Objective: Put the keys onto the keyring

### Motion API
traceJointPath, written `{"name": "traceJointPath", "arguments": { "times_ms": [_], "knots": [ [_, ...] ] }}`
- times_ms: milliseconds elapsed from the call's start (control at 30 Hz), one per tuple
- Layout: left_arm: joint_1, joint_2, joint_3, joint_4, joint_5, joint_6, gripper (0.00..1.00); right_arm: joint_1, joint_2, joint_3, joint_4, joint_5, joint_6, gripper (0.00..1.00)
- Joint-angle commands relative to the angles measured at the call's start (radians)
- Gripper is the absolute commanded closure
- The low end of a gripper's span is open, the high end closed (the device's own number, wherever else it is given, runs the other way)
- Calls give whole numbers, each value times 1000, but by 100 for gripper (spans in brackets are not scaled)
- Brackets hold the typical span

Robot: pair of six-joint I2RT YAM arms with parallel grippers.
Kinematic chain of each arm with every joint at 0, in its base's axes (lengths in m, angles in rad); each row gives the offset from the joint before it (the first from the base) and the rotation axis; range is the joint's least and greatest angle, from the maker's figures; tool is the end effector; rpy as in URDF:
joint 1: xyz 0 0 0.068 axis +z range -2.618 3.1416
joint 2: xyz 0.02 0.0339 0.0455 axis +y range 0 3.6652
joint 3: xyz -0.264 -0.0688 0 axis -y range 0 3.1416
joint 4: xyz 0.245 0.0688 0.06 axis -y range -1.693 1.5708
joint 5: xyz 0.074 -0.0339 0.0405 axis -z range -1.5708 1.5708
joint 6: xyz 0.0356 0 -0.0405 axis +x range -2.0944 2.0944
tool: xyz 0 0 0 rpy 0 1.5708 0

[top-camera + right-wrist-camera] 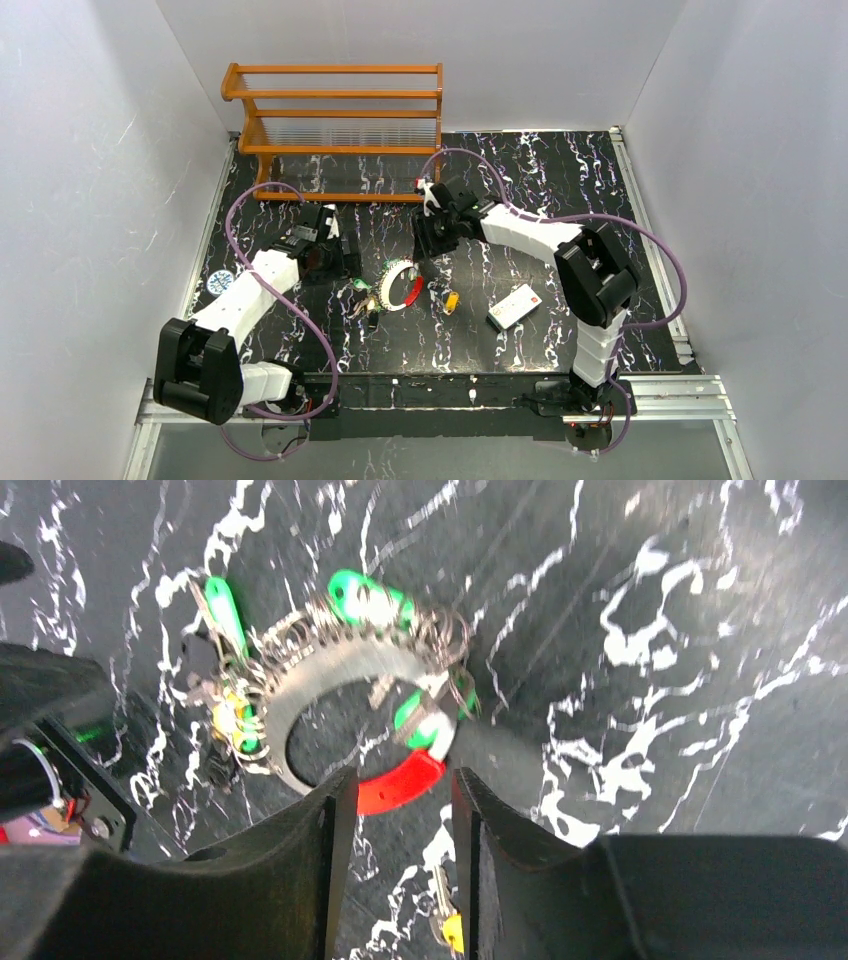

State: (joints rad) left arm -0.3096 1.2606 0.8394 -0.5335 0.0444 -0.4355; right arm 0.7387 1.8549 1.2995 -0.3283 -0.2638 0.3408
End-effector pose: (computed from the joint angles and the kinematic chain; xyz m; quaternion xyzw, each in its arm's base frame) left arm 0.2384 -0.0779 0.2301 -0.0532 0.9512 -0.1300 0.2746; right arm 0.2914 0.2779 0.2049 -0.2279 0.9062 0.2778 0.2228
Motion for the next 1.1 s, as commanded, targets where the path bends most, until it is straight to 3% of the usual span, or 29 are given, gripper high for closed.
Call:
{"name": "traceJointPath", "arguments": {
  "times_ms": [0,267,567,900,1067],
  "knots": [
    [6,-38,-18,4,-110,103,15,-5,60,151,-34,14,-6,54],
    [6,-116,-83,60,-173,108,13,-7,114,201,-60,7,-34,55],
    [6,-90,-83,78,-124,110,13,4,99,145,-28,-76,-30,56],
    [-2,-87,-98,123,13,129,15,52,90,91,3,-140,-35,59],
    [-21,-79,-105,145,84,139,22,29,80,85,-2,-53,-5,59]
  ]
}}
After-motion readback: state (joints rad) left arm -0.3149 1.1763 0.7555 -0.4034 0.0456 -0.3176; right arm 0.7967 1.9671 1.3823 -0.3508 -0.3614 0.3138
